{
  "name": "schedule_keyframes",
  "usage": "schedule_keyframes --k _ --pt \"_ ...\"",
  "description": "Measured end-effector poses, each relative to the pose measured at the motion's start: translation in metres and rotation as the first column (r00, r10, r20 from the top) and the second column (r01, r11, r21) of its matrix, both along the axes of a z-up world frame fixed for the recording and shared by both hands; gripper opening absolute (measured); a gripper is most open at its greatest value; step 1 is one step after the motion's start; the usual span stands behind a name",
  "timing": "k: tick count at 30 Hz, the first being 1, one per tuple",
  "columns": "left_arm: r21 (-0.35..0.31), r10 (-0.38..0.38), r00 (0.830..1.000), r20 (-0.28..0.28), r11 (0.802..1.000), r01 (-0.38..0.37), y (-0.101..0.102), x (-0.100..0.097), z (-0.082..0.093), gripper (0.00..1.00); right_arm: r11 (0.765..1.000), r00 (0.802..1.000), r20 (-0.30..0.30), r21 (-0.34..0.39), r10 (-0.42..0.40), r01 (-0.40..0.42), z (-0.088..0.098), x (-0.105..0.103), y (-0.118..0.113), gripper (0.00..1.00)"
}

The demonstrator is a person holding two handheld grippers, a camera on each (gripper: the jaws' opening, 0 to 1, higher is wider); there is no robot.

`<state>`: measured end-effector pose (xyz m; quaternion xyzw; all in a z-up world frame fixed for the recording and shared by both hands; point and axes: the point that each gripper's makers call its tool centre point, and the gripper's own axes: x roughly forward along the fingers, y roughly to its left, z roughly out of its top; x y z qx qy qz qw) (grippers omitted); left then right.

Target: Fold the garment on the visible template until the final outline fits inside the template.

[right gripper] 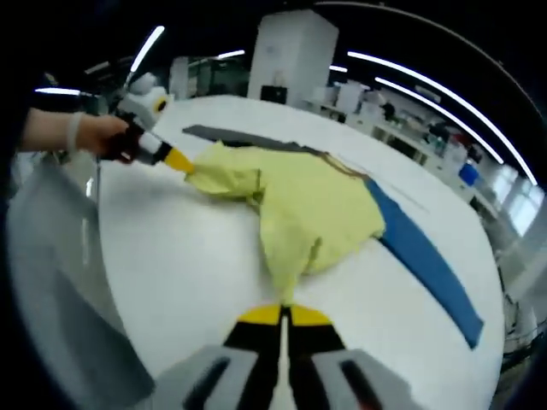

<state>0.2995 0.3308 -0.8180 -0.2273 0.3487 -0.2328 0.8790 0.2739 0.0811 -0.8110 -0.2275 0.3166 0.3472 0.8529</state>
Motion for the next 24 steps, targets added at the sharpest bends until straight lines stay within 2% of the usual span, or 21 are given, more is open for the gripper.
schedule_keyframes --k 7,11,13,16,18,24 --pt "0.0 0.015 0.999 -0.029 1.0 -0.015 0.016 -0.021 0.004 0.01 0.996 0.998 0.038 -0.075 0.049 -0.046 0.006 -0.006 -0.015 0.0" --pt "0.008 0.03 0.998 -0.048 1.0 -0.03 0.027 -0.034 0.007 0.01 0.996 0.998 0.044 -0.079 0.055 -0.051 0.014 -0.012 -0.018 0.0" --pt "0.011 0.043 0.997 -0.066 0.999 -0.043 0.035 -0.039 0.005 0.01 0.993 0.996 0.057 -0.104 0.067 -0.061 0.017 -0.015 -0.022 0.0" --pt "0.019 0.053 0.996 -0.078 0.998 -0.052 0.04 -0.046 0.004 0.01 0.994 0.997 0.047 -0.102 0.053 -0.048 0.018 -0.02 -0.029 0.0" --pt "0.02 0.064 0.994 -0.087 0.998 -0.062 0.053 -0.048 0.0 0.01 0.992 0.997 0.047 -0.116 0.054 -0.048 0.017 -0.024 -0.032 0.0" --pt "0.032 0.097 0.989 -0.115 0.995 -0.094 0.061 -0.06 0.0 0.01 0.989 0.999 0.022 -0.141 0.05 -0.046 0.008 -0.035 -0.045 0.0"
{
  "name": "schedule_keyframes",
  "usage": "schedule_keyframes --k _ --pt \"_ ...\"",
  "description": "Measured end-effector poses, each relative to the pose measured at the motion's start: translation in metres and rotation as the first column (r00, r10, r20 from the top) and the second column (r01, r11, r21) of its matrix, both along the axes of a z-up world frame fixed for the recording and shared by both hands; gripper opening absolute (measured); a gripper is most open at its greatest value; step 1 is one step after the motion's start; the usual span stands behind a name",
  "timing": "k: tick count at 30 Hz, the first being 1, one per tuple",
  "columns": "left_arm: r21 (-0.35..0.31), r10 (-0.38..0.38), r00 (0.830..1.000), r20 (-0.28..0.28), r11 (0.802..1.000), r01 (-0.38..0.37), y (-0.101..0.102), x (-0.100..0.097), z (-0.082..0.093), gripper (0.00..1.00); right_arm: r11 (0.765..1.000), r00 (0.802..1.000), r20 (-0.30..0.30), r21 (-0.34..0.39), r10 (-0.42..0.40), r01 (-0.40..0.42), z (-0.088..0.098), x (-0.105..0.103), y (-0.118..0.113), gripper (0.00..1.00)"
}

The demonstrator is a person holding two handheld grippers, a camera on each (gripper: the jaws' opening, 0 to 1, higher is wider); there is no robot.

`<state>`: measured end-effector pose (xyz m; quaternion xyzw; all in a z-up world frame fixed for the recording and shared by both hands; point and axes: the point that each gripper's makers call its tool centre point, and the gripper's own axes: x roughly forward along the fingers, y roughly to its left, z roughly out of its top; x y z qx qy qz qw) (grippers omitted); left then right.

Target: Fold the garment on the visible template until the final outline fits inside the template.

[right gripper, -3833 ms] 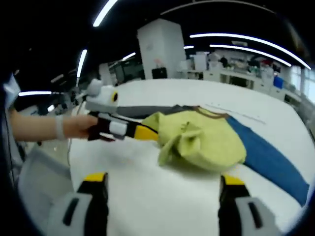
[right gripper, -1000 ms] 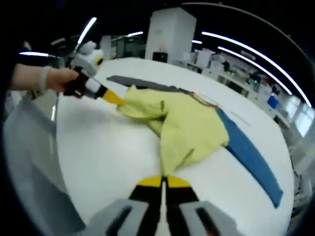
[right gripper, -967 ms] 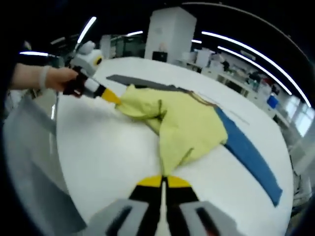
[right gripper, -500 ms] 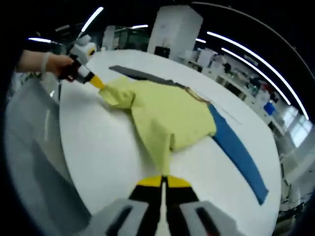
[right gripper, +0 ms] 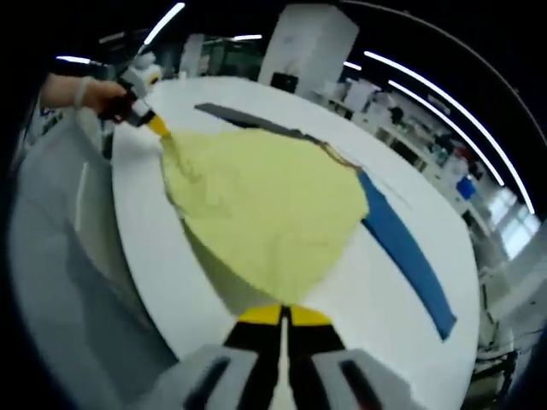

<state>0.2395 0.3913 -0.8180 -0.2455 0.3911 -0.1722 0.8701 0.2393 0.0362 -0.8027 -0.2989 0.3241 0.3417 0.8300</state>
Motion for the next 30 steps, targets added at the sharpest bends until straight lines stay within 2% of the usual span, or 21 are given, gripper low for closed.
schedule_keyframes --k 4,10,13,20,26,30 --pt "-0.038 0.035 0.999 -0.039 0.999 -0.036 0.001 -0.005 -0.001 0.01 1.0 1.0 -0.008 -0.01 0.001 -0.001 -0.003 -0.001 -0.004 0.0" --pt "-0.028 0.028 0.997 -0.075 0.999 -0.031 0.001 -0.009 -0.007 0.01 0.999 0.999 -0.014 -0.038 0.032 -0.032 -0.013 -0.004 -0.004 0.0" --pt "-0.009 0.023 0.994 -0.106 1.0 -0.024 -0.012 -0.015 -0.007 0.01 0.998 0.999 -0.03 -0.046 0.033 -0.035 -0.02 -0.005 -0.007 0.0" --pt "0.004 0.011 0.989 -0.15 1.0 -0.01 -0.013 -0.02 -0.017 0.01 0.996 0.997 -0.058 -0.074 0.051 -0.055 -0.032 -0.008 -0.01 0.0" --pt "-0.005 0.025 0.985 -0.172 1.0 -0.027 0.001 -0.017 -0.028 0.01 0.997 0.995 -0.089 -0.067 0.038 -0.044 -0.039 -0.009 -0.011 0.0" --pt "-0.001 0.027 0.985 -0.173 1.0 -0.027 0.003 -0.017 -0.029 0.01 0.996 0.994 -0.103 -0.074 0.043 -0.051 -0.043 -0.009 -0.012 0.0"
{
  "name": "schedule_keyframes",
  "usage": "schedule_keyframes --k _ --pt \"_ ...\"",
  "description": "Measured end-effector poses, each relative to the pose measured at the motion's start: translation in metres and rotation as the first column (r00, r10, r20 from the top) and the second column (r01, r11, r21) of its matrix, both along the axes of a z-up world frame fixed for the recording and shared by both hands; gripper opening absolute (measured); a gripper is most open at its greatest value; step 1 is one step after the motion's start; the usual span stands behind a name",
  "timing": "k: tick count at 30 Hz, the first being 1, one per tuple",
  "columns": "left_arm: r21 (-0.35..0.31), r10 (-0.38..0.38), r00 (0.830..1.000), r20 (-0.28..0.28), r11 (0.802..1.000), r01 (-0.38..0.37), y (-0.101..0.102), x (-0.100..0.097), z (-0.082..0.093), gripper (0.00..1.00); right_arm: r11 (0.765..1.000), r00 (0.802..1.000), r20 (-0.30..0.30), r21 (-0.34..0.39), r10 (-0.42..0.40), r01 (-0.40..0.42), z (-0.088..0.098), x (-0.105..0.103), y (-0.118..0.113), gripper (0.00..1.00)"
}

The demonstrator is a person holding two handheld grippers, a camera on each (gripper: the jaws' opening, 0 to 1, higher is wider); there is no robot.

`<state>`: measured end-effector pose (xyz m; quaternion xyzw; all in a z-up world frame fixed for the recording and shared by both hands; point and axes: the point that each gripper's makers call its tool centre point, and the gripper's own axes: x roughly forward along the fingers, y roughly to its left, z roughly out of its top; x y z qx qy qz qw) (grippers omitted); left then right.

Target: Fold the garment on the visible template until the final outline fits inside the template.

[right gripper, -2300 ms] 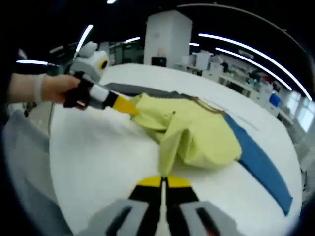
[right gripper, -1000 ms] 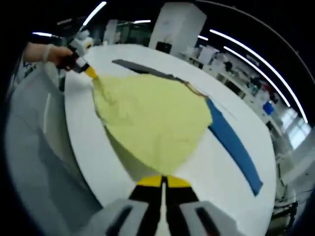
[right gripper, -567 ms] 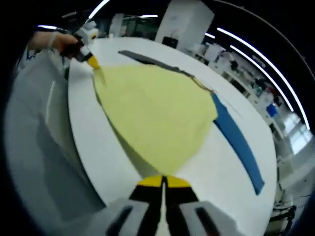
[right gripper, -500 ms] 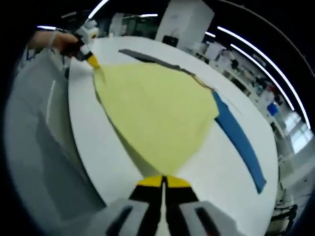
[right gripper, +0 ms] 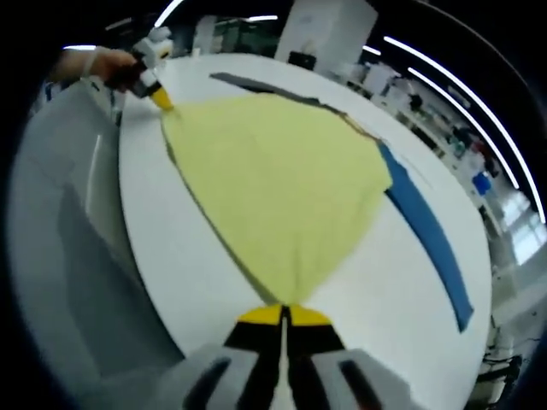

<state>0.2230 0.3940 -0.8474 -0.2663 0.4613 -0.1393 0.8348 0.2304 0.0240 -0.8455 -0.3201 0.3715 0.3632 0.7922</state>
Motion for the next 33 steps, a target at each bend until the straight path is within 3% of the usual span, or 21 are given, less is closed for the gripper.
schedule_keyframes --k 5,13,23,24,25,28,29,31,33 --pt "0.032 -0.017 1.0 0.004 0.999 0.016 0.002 -0.001 -0.005 0.01 1.0 1.0 -0.009 0.005 -0.009 0.009 -0.003 0.001 -0.001 0.0" --pt "0.028 -0.013 1.0 0.008 1.0 0.013 -0.001 -0.002 -0.003 0.01 1.0 1.0 -0.012 -0.002 -0.001 0.001 -0.003 0.0 0.001 0.0" --pt "0.034 -0.021 0.998 0.056 0.999 0.019 0.001 -0.001 -0.006 0.02 1.0 0.999 -0.043 0.021 -0.002 0.003 -0.004 -0.001 0.001 0.0" --pt "0.036 -0.03 0.998 0.06 0.999 0.028 -0.001 -0.002 -0.005 0.03 1.0 0.999 -0.048 0.027 0.001 0.001 -0.004 -0.002 0.001 0.03" --pt "0.039 -0.035 0.997 0.064 0.999 0.032 -0.003 -0.003 -0.003 0.04 0.997 0.999 -0.049 0.079 -0.015 0.019 -0.003 -0.002 0.006 0.09" --pt "-0.008 -0.039 0.995 0.087 0.999 0.04 -0.01 -0.003 0.007 0.17 0.991 0.997 -0.053 0.118 -0.057 0.063 0.001 -0.001 0.003 0.4" --pt "-0.004 -0.035 0.993 0.113 0.999 0.036 -0.009 0.001 0.009 0.28 0.988 0.998 -0.041 0.14 -0.053 0.058 0.004 0.0 0.005 0.49" --pt "0.032 -0.05 0.98 0.191 0.999 0.044 -0.011 0.008 0.021 0.47 0.979 0.997 -0.029 0.184 -0.078 0.082 0.011 0.004 0.006 0.57" --pt "0.039 -0.089 0.957 0.276 0.996 0.082 -0.02 0.014 0.038 0.64 0.963 0.992 -0.031 0.238 -0.119 0.122 0.019 0.009 0.007 0.69"
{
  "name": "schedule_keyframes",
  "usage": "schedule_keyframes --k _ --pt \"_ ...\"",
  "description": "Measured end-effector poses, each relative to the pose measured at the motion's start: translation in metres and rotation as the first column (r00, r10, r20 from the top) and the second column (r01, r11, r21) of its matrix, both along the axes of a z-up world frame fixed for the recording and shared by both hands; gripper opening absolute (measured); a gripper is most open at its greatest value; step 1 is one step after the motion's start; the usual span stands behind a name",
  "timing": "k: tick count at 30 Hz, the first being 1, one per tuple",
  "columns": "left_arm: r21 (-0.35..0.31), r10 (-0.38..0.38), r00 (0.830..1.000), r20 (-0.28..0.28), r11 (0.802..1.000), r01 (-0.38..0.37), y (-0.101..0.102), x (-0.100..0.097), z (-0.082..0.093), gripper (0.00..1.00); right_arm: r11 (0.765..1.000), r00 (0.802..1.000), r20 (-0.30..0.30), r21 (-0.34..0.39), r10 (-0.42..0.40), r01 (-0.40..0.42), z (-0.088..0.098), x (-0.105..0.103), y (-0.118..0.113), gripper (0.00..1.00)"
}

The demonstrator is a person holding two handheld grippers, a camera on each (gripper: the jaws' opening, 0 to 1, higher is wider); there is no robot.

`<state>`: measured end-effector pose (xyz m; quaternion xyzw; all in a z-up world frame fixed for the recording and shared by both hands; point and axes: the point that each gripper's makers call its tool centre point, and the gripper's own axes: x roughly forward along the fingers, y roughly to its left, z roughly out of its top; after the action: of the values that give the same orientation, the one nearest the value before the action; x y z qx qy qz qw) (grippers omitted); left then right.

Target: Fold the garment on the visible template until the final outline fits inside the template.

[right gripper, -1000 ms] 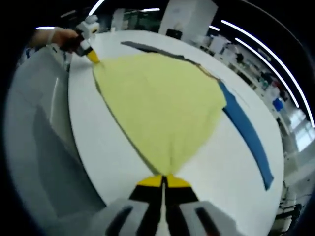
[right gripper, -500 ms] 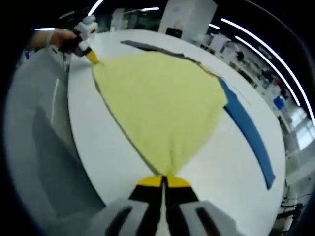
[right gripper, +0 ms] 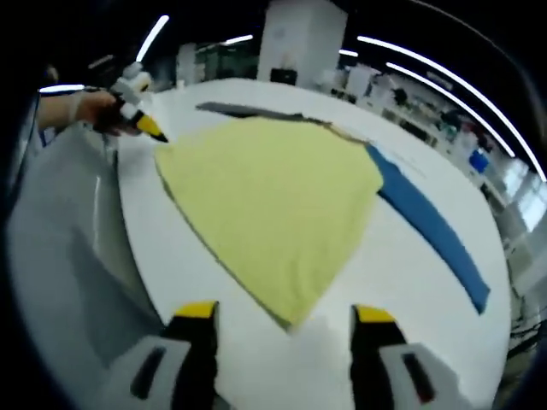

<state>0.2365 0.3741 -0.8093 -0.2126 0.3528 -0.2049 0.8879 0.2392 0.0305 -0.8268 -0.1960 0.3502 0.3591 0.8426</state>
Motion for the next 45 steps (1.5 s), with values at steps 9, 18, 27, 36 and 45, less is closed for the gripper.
schedule_keyframes --k 9,18,27,36,45 --pt "0.128 -0.128 0.977 0.172 0.986 0.107 -0.024 0.007 0.03 0.99 0.995 0.992 0.095 0.06 -0.079 0.074 0.026 0.03 -0.01 0.99" --pt "0.141 -0.103 0.965 0.24 0.988 0.071 -0.019 0.018 0.039 0.99 0.984 0.986 0.081 0.117 -0.143 0.133 0.028 0.044 -0.018 0.99" --pt "0.139 -0.078 0.972 0.222 0.989 0.048 -0.018 0.012 0.031 0.97 0.971 0.97 0.094 0.107 -0.226 0.216 0.026 0.069 -0.059 0.99" --pt "0.143 -0.067 0.97 0.234 0.989 0.033 -0.018 0.013 0.031 0.94 0.92 0.921 0.093 0.147 -0.378 0.362 0.032 0.118 -0.118 0.99" --pt "0.124 -0.026 0.968 0.25 0.992 -0.006 -0.014 0.01 0.033 0.94 0.857 0.861 0.066 0.158 -0.504 0.49 0.031 0.166 -0.174 0.87"
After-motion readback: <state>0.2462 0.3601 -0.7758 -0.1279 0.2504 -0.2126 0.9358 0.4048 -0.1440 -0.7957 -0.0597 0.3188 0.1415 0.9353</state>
